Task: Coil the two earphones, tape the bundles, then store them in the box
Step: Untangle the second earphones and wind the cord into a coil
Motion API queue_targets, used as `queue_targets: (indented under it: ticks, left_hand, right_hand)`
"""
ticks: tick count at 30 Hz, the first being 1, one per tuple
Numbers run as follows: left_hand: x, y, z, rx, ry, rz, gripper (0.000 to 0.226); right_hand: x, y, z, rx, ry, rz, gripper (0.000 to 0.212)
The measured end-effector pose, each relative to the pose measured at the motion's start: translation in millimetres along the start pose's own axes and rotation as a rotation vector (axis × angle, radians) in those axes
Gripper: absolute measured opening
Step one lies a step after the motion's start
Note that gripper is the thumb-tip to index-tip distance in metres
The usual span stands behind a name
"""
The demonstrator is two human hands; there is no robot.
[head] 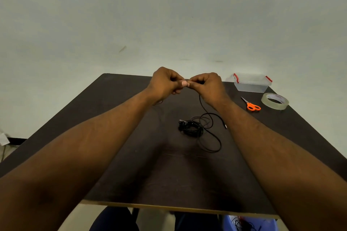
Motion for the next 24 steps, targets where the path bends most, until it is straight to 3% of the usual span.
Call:
queue_targets:
  ticks: [5, 8, 13, 20, 24]
  left_hand:
    - [-43.9, 19.6, -5.9, -0.073, -0.15, 0.1, 0.009]
    - [-93.6, 48.8, -22.0, -0.157, -0.267, 0.143, 0.013]
    - [-126.3, 81.5, -43.0, -0.219, -0.27, 0.148, 0.007]
    - [-128.6, 89.3, -46.4, -0.215, -0.28, 0.132, 0.013]
    - [-126.4, 89.2, -45.5, -0.241, -0.297, 0.137, 0.005]
  right_hand:
    - [-20.3, -11.2, -0.6, 0.054, -0.006, -0.036, 0.011]
    - [-49.1, -26.7, -11.2, 0.114, -0.006, 0.098, 0.004]
    - [-59.9, -34.5, -17.4, 0.185, 0.067, 0.17, 0.009]
    - [-61.2, -32.9, -10.2, 0.17, 0.028, 0.16, 0.014]
    - [-58.2, -32.5, -10.2, 0.154, 0.011, 0.154, 0.013]
Point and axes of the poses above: each hand's wrist, its own z-axis towards the middle knuckle, its own x-axis out of the palm, y = z × x, the point moved 3 cm from there along z, towards the middle knuckle, and after that the axes turned 14 degrees about y, right-handed, at the moved point
